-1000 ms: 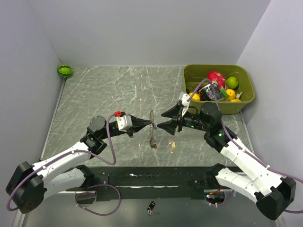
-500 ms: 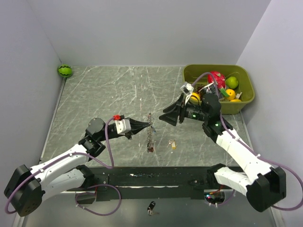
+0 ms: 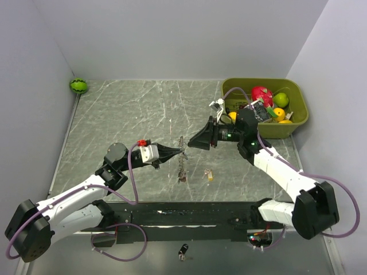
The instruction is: Put the keys on the keyring
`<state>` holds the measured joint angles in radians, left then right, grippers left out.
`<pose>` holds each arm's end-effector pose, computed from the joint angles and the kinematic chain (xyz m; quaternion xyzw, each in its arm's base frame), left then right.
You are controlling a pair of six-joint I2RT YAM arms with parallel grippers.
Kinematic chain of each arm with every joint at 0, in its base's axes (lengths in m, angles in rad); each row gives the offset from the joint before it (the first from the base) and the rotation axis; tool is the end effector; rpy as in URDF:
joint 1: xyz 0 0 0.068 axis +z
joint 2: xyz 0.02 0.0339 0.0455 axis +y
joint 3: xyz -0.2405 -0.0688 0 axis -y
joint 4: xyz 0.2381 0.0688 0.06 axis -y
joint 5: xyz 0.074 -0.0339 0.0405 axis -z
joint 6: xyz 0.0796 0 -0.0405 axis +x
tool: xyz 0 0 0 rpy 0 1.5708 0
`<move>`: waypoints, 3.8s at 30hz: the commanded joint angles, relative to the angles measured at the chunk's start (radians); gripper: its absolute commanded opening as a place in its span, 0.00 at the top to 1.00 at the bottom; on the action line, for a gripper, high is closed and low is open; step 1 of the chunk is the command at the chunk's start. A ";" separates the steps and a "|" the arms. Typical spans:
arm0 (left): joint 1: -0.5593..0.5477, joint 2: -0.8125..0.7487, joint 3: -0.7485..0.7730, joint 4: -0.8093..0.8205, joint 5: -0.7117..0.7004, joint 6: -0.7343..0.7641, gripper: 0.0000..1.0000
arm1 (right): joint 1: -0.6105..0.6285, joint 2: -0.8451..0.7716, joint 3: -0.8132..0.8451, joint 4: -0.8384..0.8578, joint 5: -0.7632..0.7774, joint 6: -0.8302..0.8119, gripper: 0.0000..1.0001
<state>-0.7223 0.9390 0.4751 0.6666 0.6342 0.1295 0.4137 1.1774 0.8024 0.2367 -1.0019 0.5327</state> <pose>0.1587 -0.2027 0.2825 0.4681 0.4470 -0.4035 0.6467 0.2359 0.1768 0.2881 -0.2754 0.6792 0.5849 0.3475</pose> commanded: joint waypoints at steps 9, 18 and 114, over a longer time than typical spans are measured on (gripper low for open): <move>-0.003 -0.008 0.016 0.064 0.025 0.016 0.99 | -0.007 0.119 0.040 0.210 -0.110 0.187 0.53; -0.002 -0.005 0.011 0.073 0.016 0.013 0.99 | -0.007 0.151 0.021 0.340 -0.162 0.265 0.64; 0.190 0.225 0.197 0.534 0.394 -0.764 0.48 | 0.013 -0.147 -0.035 0.504 -0.070 -0.086 1.00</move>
<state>-0.5354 1.1301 0.6918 0.9630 0.9607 -0.4866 0.4328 1.0550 0.7658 0.5312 -1.0607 0.3721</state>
